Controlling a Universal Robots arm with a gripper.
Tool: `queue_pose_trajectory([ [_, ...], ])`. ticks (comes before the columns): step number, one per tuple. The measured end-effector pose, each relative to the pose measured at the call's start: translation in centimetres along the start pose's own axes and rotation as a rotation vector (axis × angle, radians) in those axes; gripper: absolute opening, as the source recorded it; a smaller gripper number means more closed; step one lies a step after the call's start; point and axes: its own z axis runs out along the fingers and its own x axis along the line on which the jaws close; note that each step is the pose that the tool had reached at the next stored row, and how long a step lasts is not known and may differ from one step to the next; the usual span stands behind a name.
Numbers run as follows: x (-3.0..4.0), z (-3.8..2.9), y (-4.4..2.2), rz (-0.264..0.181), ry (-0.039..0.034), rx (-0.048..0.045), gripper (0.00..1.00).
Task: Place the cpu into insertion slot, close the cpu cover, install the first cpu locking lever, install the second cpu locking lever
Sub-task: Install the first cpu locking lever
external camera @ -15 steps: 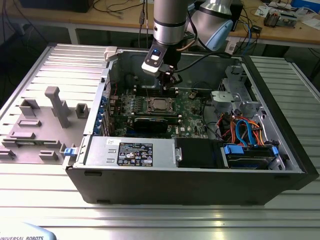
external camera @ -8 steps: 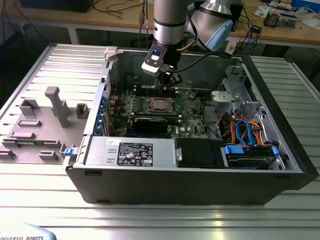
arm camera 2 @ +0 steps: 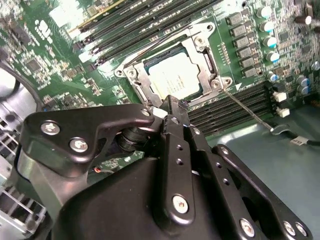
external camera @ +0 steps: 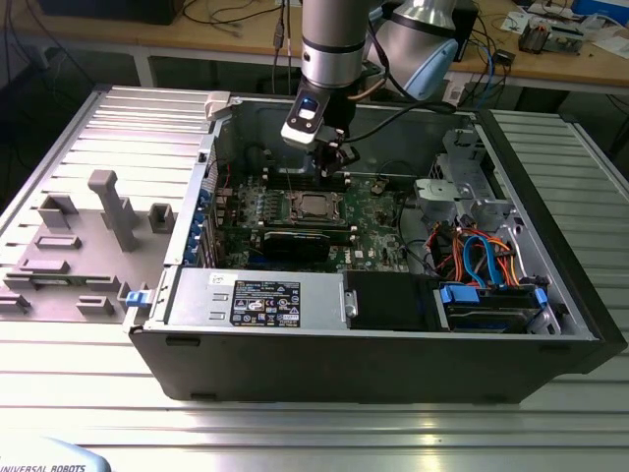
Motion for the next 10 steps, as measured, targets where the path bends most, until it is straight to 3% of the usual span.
queue_pose_trajectory([
  [5, 0.01, 0.0, -0.02, -0.118, 0.0025, -0.0024, 0.11],
  [10, 0.05, 0.0, -0.07, -0.129, 0.0028, -0.0026, 0.11],
])
